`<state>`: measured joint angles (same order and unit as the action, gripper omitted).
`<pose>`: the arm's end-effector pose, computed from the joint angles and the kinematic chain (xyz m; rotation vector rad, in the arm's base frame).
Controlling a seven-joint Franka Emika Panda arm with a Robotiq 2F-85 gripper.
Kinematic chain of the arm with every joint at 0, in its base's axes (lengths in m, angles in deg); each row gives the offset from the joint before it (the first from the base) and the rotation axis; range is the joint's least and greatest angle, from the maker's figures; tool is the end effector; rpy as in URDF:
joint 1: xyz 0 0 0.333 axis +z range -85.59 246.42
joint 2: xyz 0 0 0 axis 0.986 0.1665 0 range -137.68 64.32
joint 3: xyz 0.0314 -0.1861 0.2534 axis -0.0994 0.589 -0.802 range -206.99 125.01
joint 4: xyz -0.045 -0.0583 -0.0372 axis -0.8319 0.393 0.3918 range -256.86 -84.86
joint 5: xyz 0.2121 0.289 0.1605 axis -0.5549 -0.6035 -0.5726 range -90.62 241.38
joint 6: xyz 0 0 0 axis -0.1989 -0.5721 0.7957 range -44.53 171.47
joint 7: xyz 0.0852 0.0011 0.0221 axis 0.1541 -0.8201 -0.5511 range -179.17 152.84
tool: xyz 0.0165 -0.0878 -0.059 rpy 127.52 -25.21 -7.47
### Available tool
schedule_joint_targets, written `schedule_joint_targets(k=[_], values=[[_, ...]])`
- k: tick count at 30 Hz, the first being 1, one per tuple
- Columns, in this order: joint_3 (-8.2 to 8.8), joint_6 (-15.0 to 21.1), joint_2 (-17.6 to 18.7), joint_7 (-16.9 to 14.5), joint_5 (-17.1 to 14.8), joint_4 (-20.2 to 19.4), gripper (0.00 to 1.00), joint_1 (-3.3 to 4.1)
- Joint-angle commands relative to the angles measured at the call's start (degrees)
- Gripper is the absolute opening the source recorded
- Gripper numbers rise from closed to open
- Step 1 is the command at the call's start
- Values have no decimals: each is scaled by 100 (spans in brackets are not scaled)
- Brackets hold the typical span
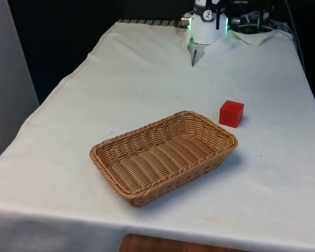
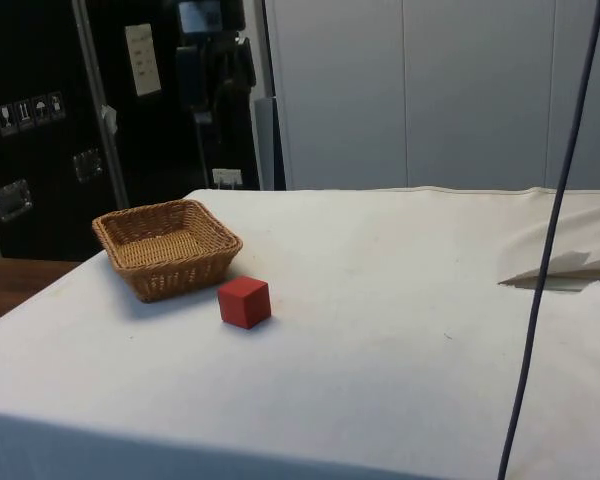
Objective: Pick up the cube and place it into the basket.
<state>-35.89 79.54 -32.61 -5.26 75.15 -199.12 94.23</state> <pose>0.5561 0.0860 0.4009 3.1405 0.0193 0.0212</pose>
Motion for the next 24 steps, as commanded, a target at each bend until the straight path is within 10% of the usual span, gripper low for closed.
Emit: schedule_joint_targets(k=[1, 24], values=[[-29, 138, 34, 120, 63, -46, 100, 23], [-235, 997, 619, 819, 97, -315, 100, 17]])
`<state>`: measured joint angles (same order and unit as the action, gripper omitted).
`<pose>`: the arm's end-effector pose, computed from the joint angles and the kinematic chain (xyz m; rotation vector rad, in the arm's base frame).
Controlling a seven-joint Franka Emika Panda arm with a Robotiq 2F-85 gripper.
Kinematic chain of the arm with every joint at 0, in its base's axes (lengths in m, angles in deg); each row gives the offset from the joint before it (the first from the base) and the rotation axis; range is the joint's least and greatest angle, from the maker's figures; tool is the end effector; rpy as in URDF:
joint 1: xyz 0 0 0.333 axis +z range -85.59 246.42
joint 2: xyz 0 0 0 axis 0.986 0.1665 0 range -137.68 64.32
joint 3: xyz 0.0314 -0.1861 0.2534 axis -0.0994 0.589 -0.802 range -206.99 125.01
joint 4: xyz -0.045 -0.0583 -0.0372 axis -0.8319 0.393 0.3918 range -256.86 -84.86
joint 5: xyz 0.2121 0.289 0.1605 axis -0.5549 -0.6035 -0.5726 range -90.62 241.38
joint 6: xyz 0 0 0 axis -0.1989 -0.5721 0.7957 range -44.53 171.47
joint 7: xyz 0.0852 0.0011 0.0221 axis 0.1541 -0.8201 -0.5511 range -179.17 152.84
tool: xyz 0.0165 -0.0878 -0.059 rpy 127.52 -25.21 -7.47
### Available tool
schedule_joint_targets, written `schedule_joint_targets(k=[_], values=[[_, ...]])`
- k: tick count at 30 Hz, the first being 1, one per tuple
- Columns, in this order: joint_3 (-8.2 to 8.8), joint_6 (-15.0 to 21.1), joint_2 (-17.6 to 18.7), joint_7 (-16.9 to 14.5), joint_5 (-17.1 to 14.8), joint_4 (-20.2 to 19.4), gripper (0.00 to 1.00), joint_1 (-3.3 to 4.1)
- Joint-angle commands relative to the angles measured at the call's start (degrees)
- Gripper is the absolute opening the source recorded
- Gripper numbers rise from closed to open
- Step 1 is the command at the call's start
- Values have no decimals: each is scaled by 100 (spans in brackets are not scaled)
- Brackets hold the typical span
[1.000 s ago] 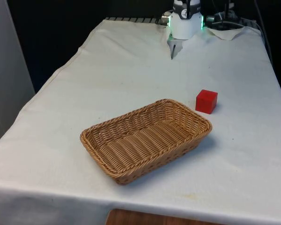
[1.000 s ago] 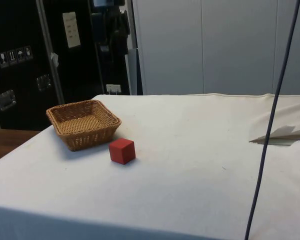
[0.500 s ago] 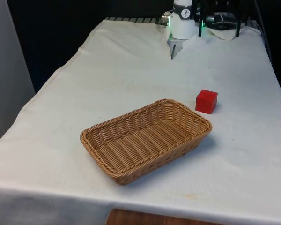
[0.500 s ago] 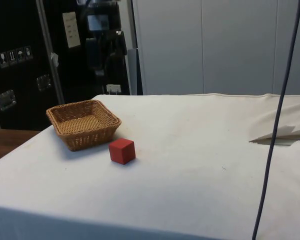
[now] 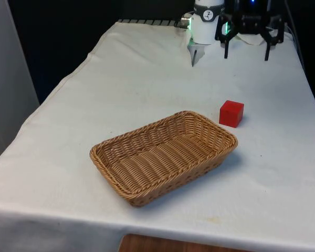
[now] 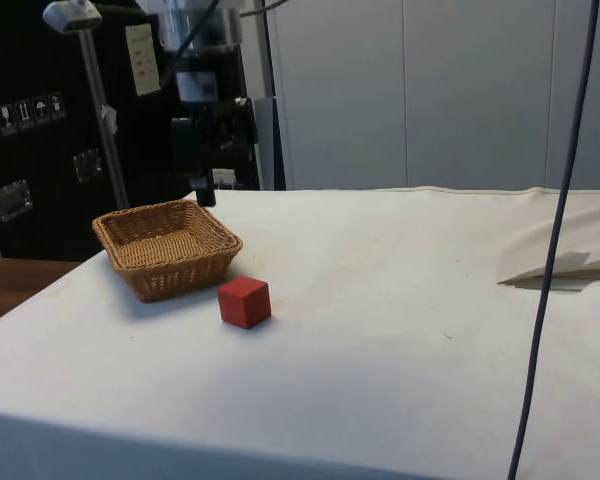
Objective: Pick up the cube and place it into the basket.
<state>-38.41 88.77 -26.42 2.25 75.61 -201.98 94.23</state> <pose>0.5589 0.1114 0.3317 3.1326 -0.1088 0.0288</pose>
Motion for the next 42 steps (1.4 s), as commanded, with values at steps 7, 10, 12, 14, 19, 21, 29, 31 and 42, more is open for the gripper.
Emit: schedule_joint_targets(k=[7, 10, 12, 14, 19, 21, 29, 31, 42], values=[[11, 367, 178, 321, 69, -138, 100, 23], [17, 521, 281, 464, 86, -195, 100, 23], [17, 607, 338, 539, 103, -218, 100, 23], [23, 682, 390, 613, 120, -241, 100, 23], [29, 808, 510, 773, 172, -246, 100, 23], [29, 888, 613, 900, 229, -241, 100, 23], [40, 1112, 865, 1180, 361, -235, 100, 29], [46, 1175, 934, 1255, 395, -229, 100, 29], [74, 1507, 1329, 1455, 424, -143, 100, 6]])
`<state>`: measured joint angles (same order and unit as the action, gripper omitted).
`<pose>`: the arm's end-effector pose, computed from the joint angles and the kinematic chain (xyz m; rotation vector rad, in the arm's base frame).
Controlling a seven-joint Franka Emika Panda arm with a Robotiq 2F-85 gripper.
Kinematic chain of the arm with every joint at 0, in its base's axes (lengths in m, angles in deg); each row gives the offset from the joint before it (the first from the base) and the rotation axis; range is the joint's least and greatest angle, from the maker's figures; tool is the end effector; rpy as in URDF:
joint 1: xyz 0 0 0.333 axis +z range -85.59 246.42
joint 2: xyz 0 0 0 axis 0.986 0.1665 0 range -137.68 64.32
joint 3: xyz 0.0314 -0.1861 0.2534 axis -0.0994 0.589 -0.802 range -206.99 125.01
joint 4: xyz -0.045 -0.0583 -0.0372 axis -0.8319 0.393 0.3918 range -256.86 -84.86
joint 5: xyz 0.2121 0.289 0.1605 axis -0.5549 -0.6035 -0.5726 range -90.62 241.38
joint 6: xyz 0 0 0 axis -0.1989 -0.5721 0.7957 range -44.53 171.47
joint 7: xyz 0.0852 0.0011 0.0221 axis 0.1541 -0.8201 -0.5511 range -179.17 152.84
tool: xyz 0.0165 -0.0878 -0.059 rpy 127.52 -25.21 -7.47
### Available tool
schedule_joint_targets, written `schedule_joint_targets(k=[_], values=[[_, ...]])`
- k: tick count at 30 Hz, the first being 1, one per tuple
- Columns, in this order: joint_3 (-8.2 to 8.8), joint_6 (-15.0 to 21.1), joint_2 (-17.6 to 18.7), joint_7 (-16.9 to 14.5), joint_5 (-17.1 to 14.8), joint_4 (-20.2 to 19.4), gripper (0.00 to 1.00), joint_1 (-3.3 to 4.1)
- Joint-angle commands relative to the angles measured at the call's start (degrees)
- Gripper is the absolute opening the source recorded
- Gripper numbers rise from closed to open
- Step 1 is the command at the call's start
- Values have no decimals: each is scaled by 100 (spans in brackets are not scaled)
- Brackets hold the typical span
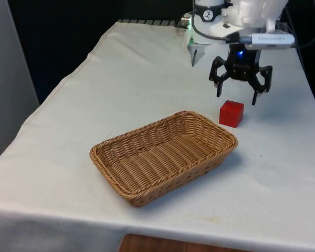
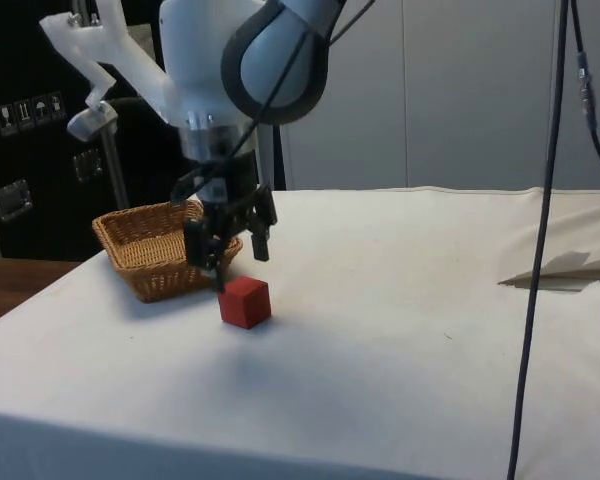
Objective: Pick up the cube and place it into the basket.
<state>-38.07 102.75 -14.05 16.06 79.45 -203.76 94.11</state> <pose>0.5622 0.1080 0.2173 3.0640 -0.3992 0.0504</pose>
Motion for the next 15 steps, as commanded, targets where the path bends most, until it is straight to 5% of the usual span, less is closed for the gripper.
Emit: schedule_joint_targets(k=[1, 15], values=[[6, 34, 34, 17, 0, 6, 100, 0], [92, 487, 561, 367, 80, 189, 100, 52]])
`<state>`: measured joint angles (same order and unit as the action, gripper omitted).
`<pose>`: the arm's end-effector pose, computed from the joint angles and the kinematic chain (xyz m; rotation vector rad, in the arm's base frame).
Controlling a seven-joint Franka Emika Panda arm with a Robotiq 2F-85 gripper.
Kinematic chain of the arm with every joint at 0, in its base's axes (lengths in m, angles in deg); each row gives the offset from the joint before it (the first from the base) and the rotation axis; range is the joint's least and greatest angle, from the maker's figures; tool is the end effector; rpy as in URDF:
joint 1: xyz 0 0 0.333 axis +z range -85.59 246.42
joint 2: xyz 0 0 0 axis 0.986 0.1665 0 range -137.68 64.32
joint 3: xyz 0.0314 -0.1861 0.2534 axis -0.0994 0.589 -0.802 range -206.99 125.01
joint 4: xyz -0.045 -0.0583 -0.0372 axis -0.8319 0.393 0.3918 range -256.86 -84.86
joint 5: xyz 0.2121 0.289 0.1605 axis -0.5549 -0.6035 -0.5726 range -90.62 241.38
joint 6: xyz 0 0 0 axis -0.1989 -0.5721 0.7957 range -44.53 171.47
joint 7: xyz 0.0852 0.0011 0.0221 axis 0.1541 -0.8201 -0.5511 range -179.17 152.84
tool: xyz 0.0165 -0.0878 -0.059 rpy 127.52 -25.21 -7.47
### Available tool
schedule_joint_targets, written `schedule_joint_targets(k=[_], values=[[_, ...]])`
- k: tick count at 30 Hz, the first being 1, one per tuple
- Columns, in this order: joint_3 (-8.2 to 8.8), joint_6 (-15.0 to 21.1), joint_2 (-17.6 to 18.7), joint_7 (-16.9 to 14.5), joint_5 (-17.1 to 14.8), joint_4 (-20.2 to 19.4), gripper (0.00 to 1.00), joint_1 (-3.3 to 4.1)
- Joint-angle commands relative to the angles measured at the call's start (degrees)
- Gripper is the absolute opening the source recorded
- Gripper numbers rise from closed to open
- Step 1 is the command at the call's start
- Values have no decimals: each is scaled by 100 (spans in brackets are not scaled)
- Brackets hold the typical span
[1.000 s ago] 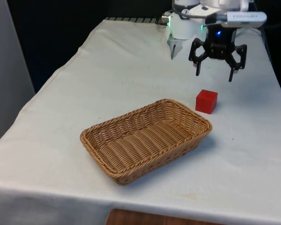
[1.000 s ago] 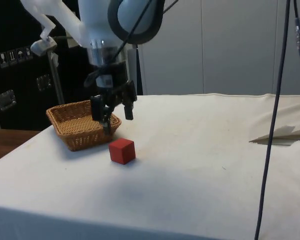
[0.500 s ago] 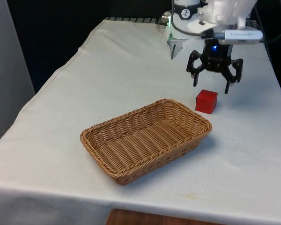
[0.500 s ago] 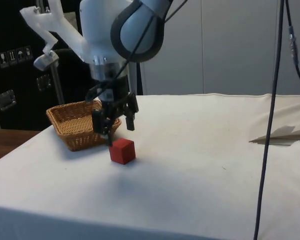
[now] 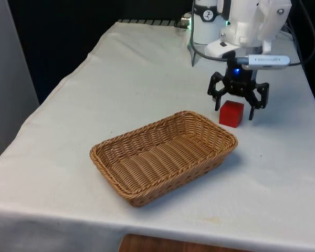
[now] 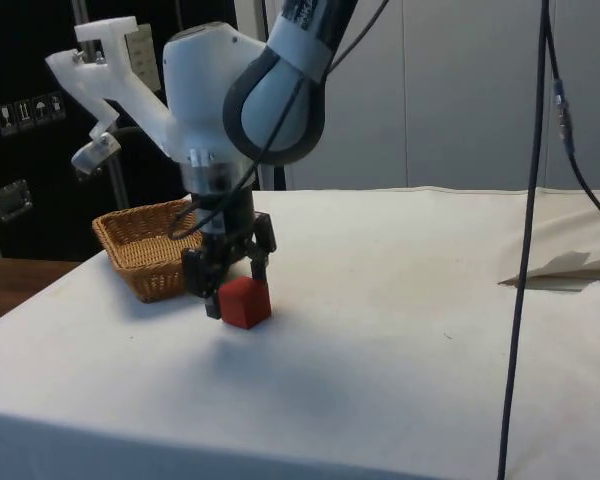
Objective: Pick up the cube and place it into the basket.
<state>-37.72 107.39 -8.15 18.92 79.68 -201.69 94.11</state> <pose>0.5711 0.1068 0.1785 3.0544 -0.4704 0.0754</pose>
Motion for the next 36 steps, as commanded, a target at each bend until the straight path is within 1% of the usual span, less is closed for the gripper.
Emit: schedule_joint_targets(k=[1, 2, 3, 4, 5, 6, 8, 10, 11, 12, 13, 19, 20, 21, 26, 27, 28, 29, 35, 36], values=[[57, 23, -29, 92, 57, -17, 100, 57], [57, 23, -34, 103, 63, -17, 100, 57], [0, 0, -6, 29, 11, 6, 98, 6], [57, 23, -46, 115, 69, -23, 98, 57], [52, 23, -52, 120, 74, -23, 90, 63], [52, 23, -63, 143, 86, -29, 63, 63], [46, 23, -69, 149, 86, -34, 40, 63], [46, 17, -74, 155, 92, -40, 19, 63], [0, 0, -40, 80, 34, -6, 8, 11], [46, 17, -74, 160, 92, -40, 8, 63], [46, 17, -80, 166, 92, -40, 0, 63], [46, 17, -86, 166, 92, -46, 0, 63], [0, -6, -57, 97, 40, -17, 0, 17], [46, 17, -80, 172, 92, -46, 0, 69], [40, -298, -172, 132, 57, 206, 0, 29], [11, -195, -126, 97, 40, 183, 0, 11], [40, -367, -178, 126, 57, 252, 0, 29], [34, -510, -201, 120, 52, 372, 0, 17], [40, -837, -229, 103, 34, 693, 0, 0], [34, -796, -212, 97, 40, 682, 0, 0]])
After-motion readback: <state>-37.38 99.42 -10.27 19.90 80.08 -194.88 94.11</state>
